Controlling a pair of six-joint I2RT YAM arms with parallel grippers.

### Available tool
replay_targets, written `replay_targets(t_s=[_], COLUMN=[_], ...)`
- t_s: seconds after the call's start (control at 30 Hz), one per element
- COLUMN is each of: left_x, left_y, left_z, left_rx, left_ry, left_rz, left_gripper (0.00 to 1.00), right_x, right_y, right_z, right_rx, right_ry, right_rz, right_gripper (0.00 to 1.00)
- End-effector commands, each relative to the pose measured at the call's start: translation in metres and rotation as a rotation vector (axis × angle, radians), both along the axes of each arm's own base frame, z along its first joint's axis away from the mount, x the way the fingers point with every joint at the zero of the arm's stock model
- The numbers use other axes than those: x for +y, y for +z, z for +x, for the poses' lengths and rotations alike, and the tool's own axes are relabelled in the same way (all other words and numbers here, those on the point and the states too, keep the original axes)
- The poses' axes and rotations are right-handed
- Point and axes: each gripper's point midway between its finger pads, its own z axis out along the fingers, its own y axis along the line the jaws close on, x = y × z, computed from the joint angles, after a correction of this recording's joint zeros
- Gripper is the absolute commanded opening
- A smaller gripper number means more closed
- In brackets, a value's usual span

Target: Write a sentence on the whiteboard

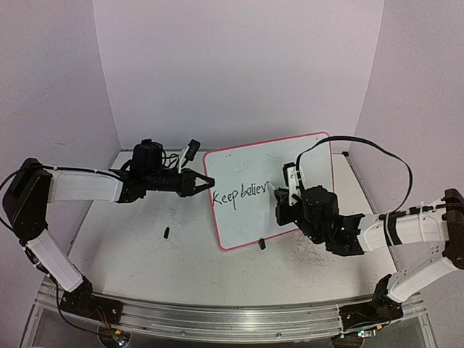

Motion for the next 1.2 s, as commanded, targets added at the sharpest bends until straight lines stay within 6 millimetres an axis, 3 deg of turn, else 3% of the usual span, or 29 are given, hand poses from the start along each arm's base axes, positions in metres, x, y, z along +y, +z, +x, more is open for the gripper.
replay_targets(t_s=[0.0,0.43,0.67,0.87,1.03,1.17], left_x=[-0.002,-0.002,-0.002,-0.002,-0.002,-0.002], left_y=[0.002,0.003,0.003,0.003,0.001,0.002], left_z=[0.001,0.001,0.001,0.001,0.001,0.001], left_rx=[-0.081,-0.085,-0.087,-0.088,-0.086,-0.086], left_ry=[-0.001,-0.002,0.000,0.000,-0.001,-0.001], left_rz=[0.052,0.054,0.056,0.058,0.059,0.059], left_gripper=[0.00,0.00,0.00,0.00,0.00,0.00], right_x=[-0.003,0.005,-0.002,-0.006,-0.003,-0.001], right_y=[0.016,0.017,0.008,0.017,0.002,0.004], right_z=[0.003,0.011,0.017,0.002,-0.002,0.001], right_rx=[-0.018,-0.027,-0.012,-0.018,0.025,0.018], right_ry=[0.021,0.029,-0.033,0.025,0.046,0.041], right_rz=[0.067,0.059,0.026,0.064,0.069,0.064], right_gripper=[0.00,0.00,0.00,0.00,0.00,0.00])
